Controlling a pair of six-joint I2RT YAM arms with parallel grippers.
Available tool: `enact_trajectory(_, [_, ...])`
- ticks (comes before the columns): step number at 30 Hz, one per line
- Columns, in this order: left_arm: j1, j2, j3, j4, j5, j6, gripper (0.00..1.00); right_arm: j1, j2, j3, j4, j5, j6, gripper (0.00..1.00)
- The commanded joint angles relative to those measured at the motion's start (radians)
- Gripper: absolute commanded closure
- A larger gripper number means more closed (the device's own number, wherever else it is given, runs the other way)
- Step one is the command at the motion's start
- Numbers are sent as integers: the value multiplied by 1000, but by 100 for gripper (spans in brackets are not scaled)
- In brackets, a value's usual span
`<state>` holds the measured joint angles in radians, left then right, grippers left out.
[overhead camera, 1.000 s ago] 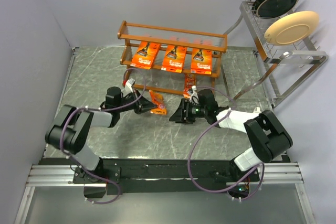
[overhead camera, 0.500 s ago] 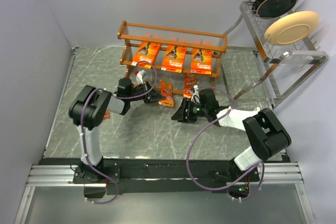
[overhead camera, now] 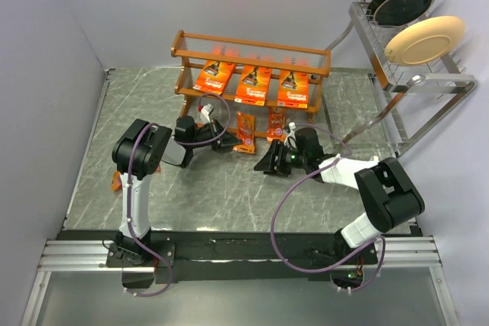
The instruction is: Place and organize the shaving razors onto the shelf
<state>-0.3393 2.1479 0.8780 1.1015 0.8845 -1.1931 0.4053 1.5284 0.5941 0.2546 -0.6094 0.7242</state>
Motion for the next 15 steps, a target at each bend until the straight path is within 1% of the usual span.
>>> enact_trajectory(1, [14,9,-14,20,19,15,87,-8,-8,-1,38,8,11,39])
enact_trajectory(7, [45,59,-16,18,39,-14,86,-10,3,4,43,8,15,39])
enact_trajectory(9, [56,82,-5,61,66,-42,87,-10,1,4,43,10,15,39])
enact_trajectory(12, [68,110,64,35,93,-49,86,-10,-2,1,44,14,15,39])
enact_trajectory(15, [66,150,139,69,134,-107,85,-11,-2,0,44,14,15,39])
